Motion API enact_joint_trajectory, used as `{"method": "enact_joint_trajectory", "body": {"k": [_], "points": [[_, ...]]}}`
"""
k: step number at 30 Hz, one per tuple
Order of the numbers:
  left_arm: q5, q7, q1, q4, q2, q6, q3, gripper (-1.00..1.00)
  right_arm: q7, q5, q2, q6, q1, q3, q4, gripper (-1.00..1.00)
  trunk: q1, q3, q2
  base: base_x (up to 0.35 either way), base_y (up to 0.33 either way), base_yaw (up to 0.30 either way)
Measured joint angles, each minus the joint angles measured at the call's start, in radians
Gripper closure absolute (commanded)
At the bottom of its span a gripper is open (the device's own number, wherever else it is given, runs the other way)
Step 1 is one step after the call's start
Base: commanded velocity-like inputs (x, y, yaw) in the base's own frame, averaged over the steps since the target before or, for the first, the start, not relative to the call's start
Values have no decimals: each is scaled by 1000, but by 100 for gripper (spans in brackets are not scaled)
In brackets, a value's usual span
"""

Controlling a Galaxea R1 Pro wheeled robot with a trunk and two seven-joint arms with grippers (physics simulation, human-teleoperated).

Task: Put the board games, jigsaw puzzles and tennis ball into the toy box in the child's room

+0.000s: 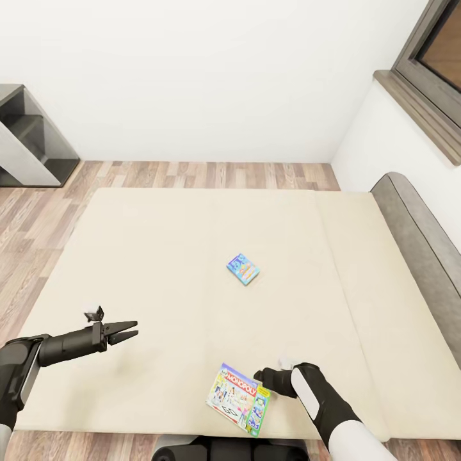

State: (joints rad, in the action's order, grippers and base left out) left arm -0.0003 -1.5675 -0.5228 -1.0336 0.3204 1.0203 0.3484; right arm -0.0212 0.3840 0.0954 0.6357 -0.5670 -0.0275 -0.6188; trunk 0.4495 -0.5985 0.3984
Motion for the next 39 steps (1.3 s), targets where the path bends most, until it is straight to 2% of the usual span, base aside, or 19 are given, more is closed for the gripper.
{"method": "enact_joint_trajectory", "body": {"k": [26, 35, 39], "points": [[1, 0, 0, 0, -2, 1, -1, -100, 1, 4, 1, 17, -4, 1, -1, -100, 0, -40, 0, 0, 0, 0], [0, 0, 0, 0, -2, 0, 0, -100, -4, 85, 0, 64, -52, 1, 7, -100, 0, -55, 0, 0, 0, 0], [0, 0, 0, 0, -3, 0, -1, -100, -5, 95, -1, 72, -58, 1, 8, -100, 0, -62, 0, 0, 0, 0]]}}
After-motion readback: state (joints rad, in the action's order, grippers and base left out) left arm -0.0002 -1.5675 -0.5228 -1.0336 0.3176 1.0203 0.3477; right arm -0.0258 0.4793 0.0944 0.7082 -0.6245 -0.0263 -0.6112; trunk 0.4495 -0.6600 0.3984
